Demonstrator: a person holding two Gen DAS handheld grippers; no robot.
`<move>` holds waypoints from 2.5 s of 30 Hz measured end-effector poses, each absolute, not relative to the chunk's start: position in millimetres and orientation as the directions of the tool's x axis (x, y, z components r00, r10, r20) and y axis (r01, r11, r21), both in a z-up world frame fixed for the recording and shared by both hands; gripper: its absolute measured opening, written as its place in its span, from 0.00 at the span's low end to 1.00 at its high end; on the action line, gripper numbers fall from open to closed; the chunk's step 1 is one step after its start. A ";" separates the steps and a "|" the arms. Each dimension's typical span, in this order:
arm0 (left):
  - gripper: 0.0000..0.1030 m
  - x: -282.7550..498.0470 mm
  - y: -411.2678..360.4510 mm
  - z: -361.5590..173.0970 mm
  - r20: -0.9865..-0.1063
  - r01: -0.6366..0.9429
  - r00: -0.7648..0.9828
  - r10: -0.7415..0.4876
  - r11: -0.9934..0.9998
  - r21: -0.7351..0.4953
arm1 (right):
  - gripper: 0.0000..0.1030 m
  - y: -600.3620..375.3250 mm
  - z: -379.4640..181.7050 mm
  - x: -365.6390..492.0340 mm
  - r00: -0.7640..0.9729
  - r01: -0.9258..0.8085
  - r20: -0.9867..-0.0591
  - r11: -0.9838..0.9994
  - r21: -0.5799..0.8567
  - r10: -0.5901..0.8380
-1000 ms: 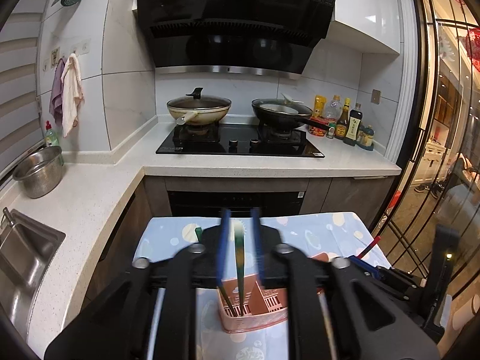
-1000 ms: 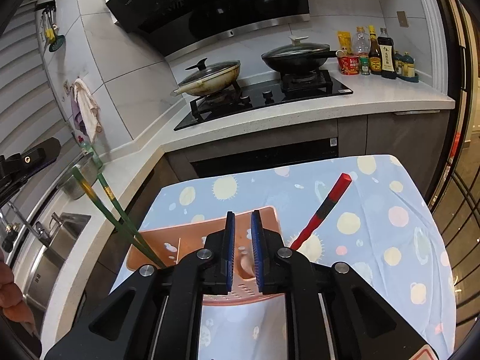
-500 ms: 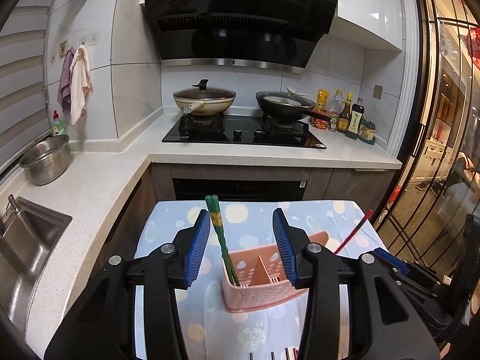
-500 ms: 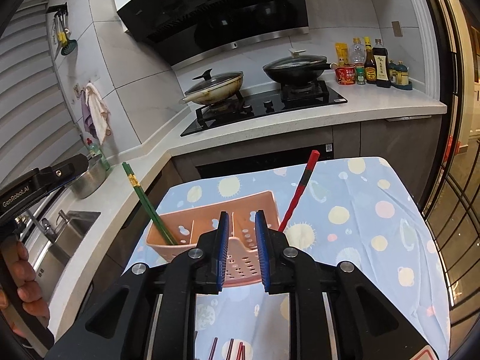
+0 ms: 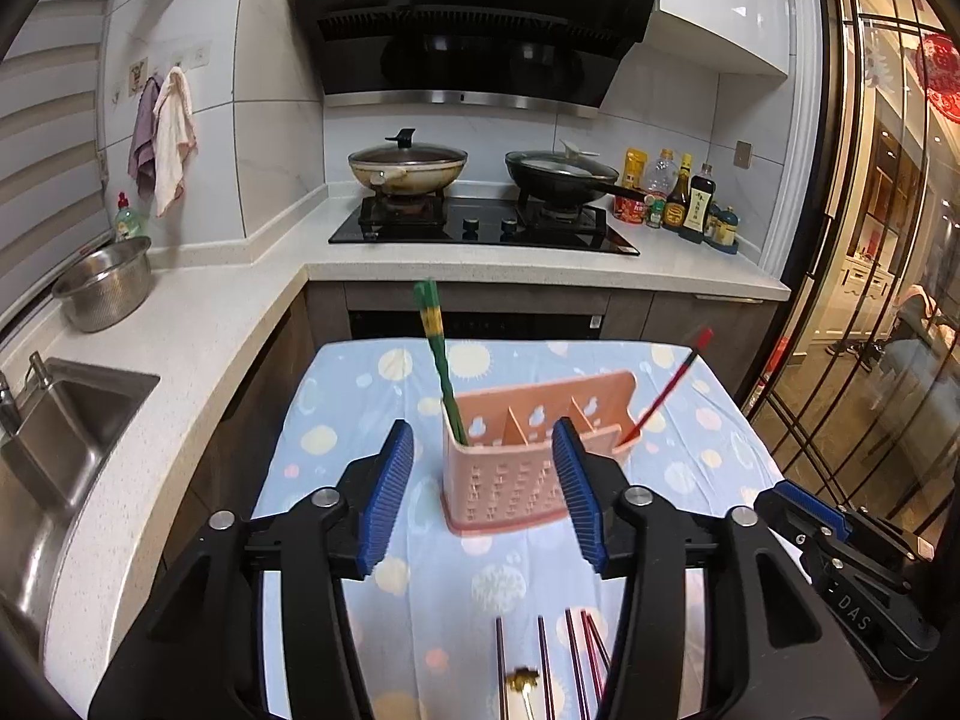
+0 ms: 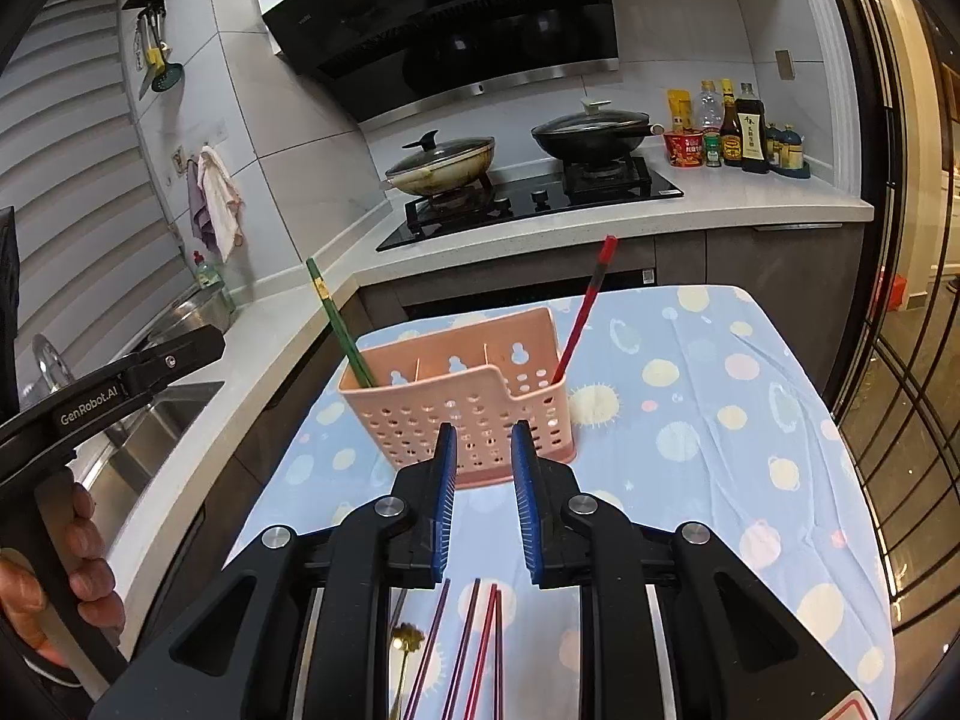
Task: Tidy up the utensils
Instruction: 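Open both tools to drop the chopstick and spoon into the caddy, then move both tools back down toward the chopsticks lying on the cloth, then grasp a dark brown chopstick with the left tool while the right tool grasps a red chopstick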
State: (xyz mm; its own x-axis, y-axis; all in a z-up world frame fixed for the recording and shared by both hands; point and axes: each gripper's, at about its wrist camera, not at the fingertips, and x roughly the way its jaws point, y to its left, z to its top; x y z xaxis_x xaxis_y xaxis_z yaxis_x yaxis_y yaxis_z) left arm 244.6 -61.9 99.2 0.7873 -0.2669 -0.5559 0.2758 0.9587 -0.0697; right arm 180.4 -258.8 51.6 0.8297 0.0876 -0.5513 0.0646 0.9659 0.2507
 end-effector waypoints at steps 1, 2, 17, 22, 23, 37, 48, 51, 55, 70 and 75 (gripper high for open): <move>0.52 238.0 -59.8 95.4 -0.559 0.275 0.786 -0.265 0.959 -0.068 | 0.19 -256.4 48.9 172.8 0.827 0.068 -0.557 0.968 0.241 0.080; 0.53 231.4 -58.1 91.1 -0.564 0.276 0.783 -0.263 0.959 -0.064 | 0.19 -254.3 46.4 165.4 0.823 0.070 -0.563 0.969 0.235 0.077; 0.53 126.2 -24.2 -20.1 -0.731 0.252 0.647 -0.217 0.966 -0.064 | 0.19 -230.7 -45.2 45.3 0.684 0.129 -0.725 0.965 0.230 0.081; 0.53 98.0 -19.1 -52.2 -0.777 0.260 0.594 -0.210 0.964 -0.062 | 0.19 -223.1 -79.4 21.9 0.626 0.144 -0.774 0.960 0.240 0.099; 0.53 92.8 -19.3 -58.8 -0.783 0.262 0.588 -0.206 0.963 -0.057 | 0.19 -221.1 -86.1 18.4 0.615 0.144 -0.782 0.960 0.240 0.103; 0.53 65.3 -25.6 -104.9 -0.834 0.289 0.507 -0.218 0.955 -0.074 | 0.19 -207.0 -113.2 8.5 0.583 0.129 -0.804 0.964 0.232 0.115; 0.47 72.8 -25.8 -116.6 -0.844 0.282 0.491 -0.217 0.956 -0.082 | 0.19 -199.7 -123.1 15.4 0.563 0.118 -0.818 0.968 0.222 0.119; 0.45 73.2 -26.6 -117.2 -0.843 0.282 0.493 -0.216 0.956 -0.081 | 0.19 -199.9 -126.3 17.4 0.556 0.120 -0.822 0.967 0.225 0.122; 0.41 74.6 -27.0 -117.7 -0.841 0.286 0.495 -0.219 0.955 -0.080 | 0.19 -200.1 -127.6 18.4 0.556 0.121 -0.822 0.967 0.225 0.122; 0.07 78.0 -30.0 -118.1 -0.838 0.311 0.477 -0.263 0.943 -0.119 | 0.10 -203.0 -129.5 22.5 0.568 0.125 -0.816 0.969 0.212 0.105; 0.07 75.3 -26.7 -115.3 -0.841 0.313 0.467 -0.274 0.940 -0.133 | 0.07 -209.7 -127.6 17.4 0.570 0.138 -0.814 0.963 0.230 0.113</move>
